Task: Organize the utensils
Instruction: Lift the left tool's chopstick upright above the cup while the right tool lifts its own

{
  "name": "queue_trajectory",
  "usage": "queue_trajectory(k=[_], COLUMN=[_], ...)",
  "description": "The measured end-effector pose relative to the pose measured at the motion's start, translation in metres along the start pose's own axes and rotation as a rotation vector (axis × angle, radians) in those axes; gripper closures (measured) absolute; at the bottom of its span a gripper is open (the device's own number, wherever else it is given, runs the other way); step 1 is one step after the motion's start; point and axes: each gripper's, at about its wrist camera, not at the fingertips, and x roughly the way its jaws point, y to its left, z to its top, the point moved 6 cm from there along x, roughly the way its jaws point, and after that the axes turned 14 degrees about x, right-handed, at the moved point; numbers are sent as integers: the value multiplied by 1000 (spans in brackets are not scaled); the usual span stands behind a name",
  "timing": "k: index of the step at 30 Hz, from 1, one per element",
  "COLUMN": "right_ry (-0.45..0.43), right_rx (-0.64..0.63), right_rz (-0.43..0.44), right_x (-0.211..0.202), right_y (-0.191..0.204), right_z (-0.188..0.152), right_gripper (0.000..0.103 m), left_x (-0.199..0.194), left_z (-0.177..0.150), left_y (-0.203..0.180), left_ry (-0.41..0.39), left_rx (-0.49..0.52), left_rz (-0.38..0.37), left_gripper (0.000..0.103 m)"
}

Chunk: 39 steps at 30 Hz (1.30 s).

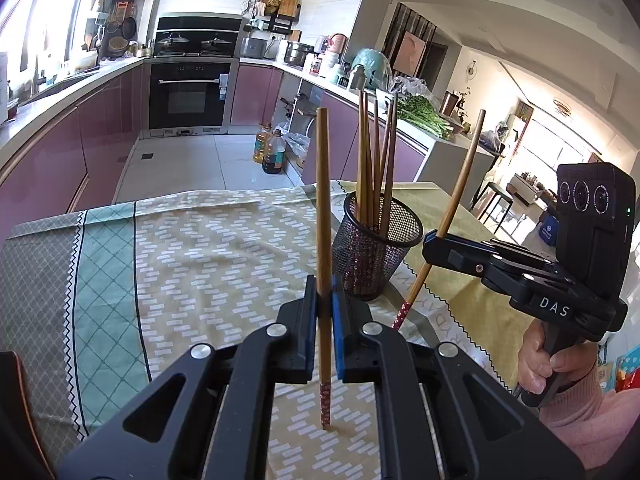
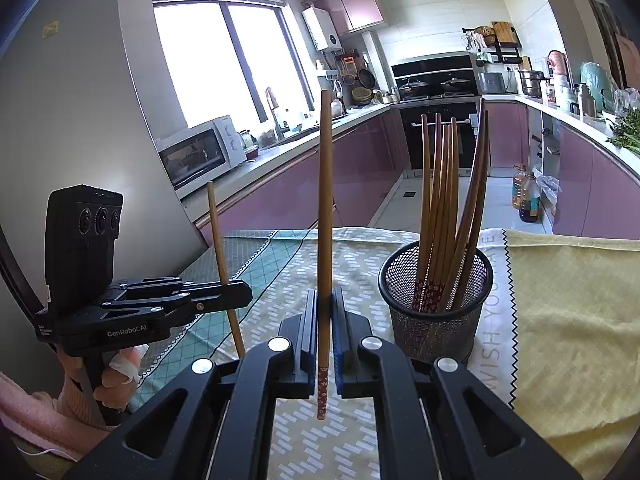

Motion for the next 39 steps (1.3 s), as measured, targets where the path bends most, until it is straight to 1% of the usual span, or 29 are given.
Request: queue_trajectory(k=[10,39], right_ry=[-14,-35], right_rx=[-4,-2], right_rz=[-2,-3], right_x=[-3,-9], right_y=[-1,2], right_z=[4,9], right_gripper=[97,97], left_x=[-2,-4], left_z=[3,11], left_y=[-5,-11], left_ry=[-8,-16], left_rx=[15,31], left_rz=[15,15], left_gripper=[96,96])
